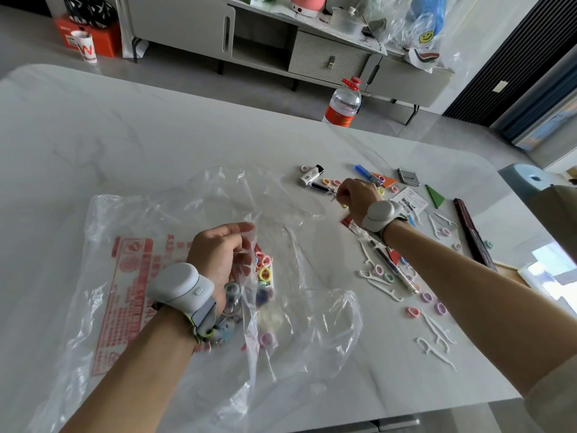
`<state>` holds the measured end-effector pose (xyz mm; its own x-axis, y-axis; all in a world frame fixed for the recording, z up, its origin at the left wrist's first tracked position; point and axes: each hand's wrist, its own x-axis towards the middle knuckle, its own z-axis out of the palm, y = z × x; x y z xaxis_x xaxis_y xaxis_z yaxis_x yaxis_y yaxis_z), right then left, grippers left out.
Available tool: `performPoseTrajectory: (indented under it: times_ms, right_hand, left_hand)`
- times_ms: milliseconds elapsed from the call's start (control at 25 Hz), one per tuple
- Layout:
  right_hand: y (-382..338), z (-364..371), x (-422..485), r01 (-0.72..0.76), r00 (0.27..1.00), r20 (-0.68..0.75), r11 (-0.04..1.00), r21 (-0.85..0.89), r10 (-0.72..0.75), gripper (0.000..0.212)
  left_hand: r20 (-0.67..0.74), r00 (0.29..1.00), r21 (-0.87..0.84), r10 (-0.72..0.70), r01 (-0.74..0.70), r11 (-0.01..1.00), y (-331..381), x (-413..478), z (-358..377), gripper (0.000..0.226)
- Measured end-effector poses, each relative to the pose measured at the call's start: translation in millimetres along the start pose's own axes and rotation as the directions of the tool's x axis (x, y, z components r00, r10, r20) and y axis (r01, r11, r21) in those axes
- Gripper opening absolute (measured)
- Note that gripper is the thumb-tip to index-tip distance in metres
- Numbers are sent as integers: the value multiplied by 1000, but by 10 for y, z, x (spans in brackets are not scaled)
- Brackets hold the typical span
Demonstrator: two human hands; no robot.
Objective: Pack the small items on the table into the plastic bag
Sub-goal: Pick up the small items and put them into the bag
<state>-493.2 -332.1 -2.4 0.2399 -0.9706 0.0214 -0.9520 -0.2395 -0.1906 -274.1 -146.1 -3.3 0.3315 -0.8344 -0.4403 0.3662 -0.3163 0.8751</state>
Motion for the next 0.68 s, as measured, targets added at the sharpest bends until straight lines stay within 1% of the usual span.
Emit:
performPoseTrajectory:
  times_ms: [40, 80, 120, 160, 200, 240, 280, 320, 360, 400, 440, 480, 520, 560, 600, 680]
  right_hand:
    - [14, -68, -93, -26, 999, 30, 999, 23, 25, 13]
    - [20, -124, -212, -44, 993, 112, 998, 34, 40, 13]
    - [-8, -163, -360, -50, 969, 243, 998, 32, 40, 15]
    - [-59, -177, -518, -53, 921, 387, 998, 29, 38, 17]
    - [-114, -171, -653, -69, 867, 496, 997, 26, 47, 16]
    - [-184, -135, -738, -82, 832, 552, 996, 27, 54, 14]
    - [-282, -85, -786, -96, 824, 565, 994, 53, 50, 12]
    - [-409, -12, -809, -126, 825, 564, 985, 118, 39, 14]
    - [-572, 45, -815, -207, 821, 570, 949, 239, 35, 17]
    - [-745, 99, -820, -324, 807, 589, 862, 391, 36, 21]
    - [-924, 131, -821, -433, 792, 610, 725, 535, 22, 25]
    - [-1053, 142, -825, -493, 792, 611, 589, 640, -2, 28]
    - [-1130, 156, -812, -502, 807, 590, 505, 702, -19, 29]
    - [-1167, 153, -817, -480, 829, 559, 479, 735, -27, 29]
    - [-1150, 137, -830, -450, 850, 526, 476, 755, -32, 28]
    - [-998, 77, -860, -430, 866, 500, 516, 741, 2, 25]
  left_hand:
    - [5, 1000, -13, -6, 6, 1000, 12, -13, 5, 39]
    - [11, 1000, -24, -10, 11, 1000, 21, -24, 9, 39]
    - [14, 1000, -31, -12, 13, 999, 29, -35, 3, 38]
    - [15, 1000, -33, -11, 11, 999, 31, -37, -2, 38]
    - [18, 1000, -35, -6, 7, 999, 31, -42, -4, 38]
    - [21, 1000, -36, -2, 3, 999, 30, -45, -2, 38]
    - [22, 1000, -36, -1, 2, 999, 31, -53, -6, 38]
    - [24, 1000, -36, -2, 3, 999, 33, -59, -7, 37]
    - [26, 1000, -34, -1, 2, 999, 45, -60, -10, 37]
    - [20, 1000, -32, -2, 3, 999, 47, -60, -17, 35]
    - [11, 1000, -30, -5, 5, 1000, 58, -54, -29, 34]
    - [9, 1000, -32, -14, 14, 999, 68, -50, -25, 34]
    - [9, 1000, -41, -25, 25, 999, 80, -42, -27, 34]
    - [12, 999, -54, -35, 35, 998, 89, -43, -32, 34]
    - [19, 999, -63, -43, 44, 997, 93, -48, -39, 34]
    - [28, 998, -71, -52, 54, 996, 100, -77, -43, 35]
